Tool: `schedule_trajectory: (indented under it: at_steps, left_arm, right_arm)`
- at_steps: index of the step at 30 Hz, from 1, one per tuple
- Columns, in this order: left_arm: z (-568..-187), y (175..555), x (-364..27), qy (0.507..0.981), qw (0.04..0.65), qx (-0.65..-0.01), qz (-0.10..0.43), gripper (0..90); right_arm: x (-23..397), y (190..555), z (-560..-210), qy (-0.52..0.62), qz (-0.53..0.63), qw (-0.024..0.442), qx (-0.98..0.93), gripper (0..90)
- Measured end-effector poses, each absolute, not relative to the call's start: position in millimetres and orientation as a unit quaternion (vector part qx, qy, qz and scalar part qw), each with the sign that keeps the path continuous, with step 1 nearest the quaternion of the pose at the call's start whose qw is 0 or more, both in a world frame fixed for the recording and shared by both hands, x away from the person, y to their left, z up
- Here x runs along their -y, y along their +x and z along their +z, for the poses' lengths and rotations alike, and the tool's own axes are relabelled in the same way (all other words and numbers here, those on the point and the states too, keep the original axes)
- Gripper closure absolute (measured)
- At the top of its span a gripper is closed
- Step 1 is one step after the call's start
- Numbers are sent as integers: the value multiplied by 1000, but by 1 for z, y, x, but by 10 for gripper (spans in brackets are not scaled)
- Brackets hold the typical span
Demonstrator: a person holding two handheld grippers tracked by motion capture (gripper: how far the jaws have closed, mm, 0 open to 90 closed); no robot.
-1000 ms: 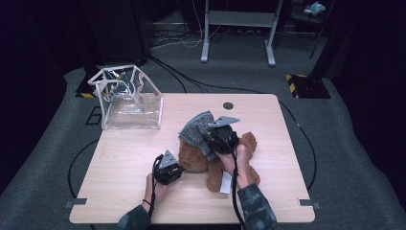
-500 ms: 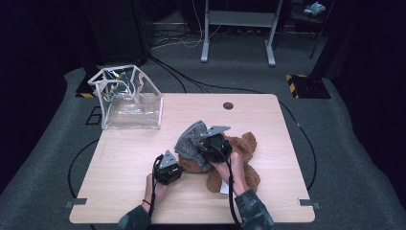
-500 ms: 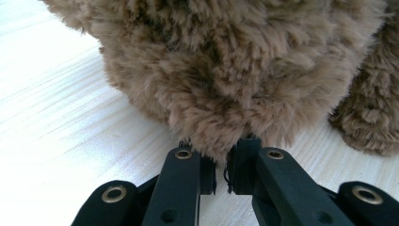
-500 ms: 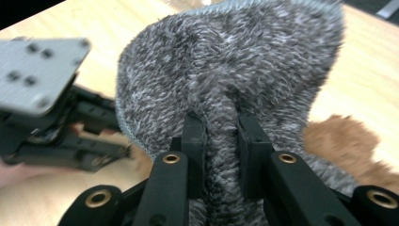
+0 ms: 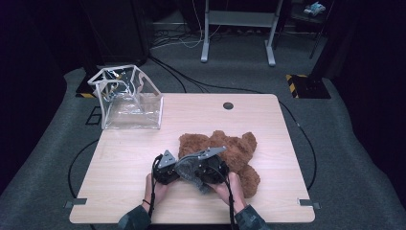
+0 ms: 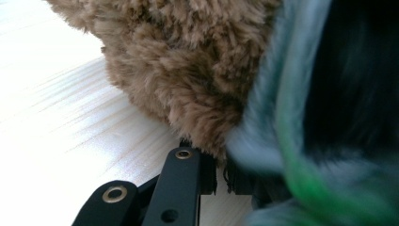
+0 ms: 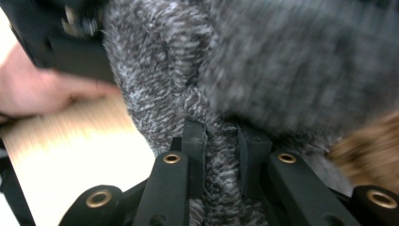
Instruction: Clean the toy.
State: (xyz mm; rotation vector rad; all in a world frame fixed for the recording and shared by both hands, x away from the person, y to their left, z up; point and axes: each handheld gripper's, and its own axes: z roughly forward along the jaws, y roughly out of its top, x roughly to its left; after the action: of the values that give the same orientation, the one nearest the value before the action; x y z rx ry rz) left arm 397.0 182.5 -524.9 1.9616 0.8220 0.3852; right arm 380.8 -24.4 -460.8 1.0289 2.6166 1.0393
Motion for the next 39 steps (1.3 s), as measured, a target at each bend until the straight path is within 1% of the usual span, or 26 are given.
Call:
schedule_trajectory:
  at_steps: [4, 8, 10, 13, 14, 15, 17, 19, 20, 22, 24, 26, 28, 33, 39]
  left_arm:
    - [-525, 397, -182, 800, 472, -335, 157, 835]
    - [-525, 397, -184, 797, 477, -340, 148, 836]
    - [-524, 397, -184, 800, 475, -334, 152, 836]
    - [-524, 396, -183, 799, 475, -339, 147, 837]
    - [-525, 396, -183, 799, 475, -339, 148, 837]
    - [-525, 396, -183, 799, 475, -339, 147, 837]
    - [-525, 396, -183, 798, 476, -340, 145, 837]
    - [-525, 396, -182, 796, 477, -342, 148, 837]
    - [-525, 396, -183, 798, 476, -340, 145, 837]
    - [-525, 396, -182, 794, 478, -343, 150, 837]
    - [-525, 397, -183, 799, 474, -337, 156, 838]
    - [-525, 396, -182, 800, 472, -338, 153, 838]
    - [-525, 395, -180, 796, 476, -341, 153, 838]
    - [-525, 395, -180, 796, 476, -341, 154, 838]
    - [-525, 395, -180, 799, 472, -338, 156, 838]
  right_arm:
    - [25, 380, -472, 346, 341, 49, -873, 766]
    - [41, 380, -454, 347, 365, 39, -863, 765]
    - [49, 383, -436, 346, 387, 58, -853, 764]
    - [57, 390, -407, 356, 402, 98, -838, 763]
    - [58, 396, -396, 358, 404, 120, -833, 763]
    - [58, 402, -388, 364, 410, 129, -826, 762]
    - [55, 416, -377, 371, 407, 162, -819, 762]
    - [50, 430, -373, 379, 400, 183, -815, 762]
    - [45, 442, -374, 382, 391, 188, -816, 762]
    - [35, 458, -382, 395, 377, 171, -820, 762]
    - [27, 466, -395, 399, 360, 153, -829, 764]
    - [26, 463, -401, 394, 362, 151, -831, 766]
    - [28, 456, -399, 403, 372, 148, -823, 766]
    - [36, 433, -400, 382, 381, 135, -831, 766]
    - [37, 405, -419, 376, 388, 128, -832, 767]
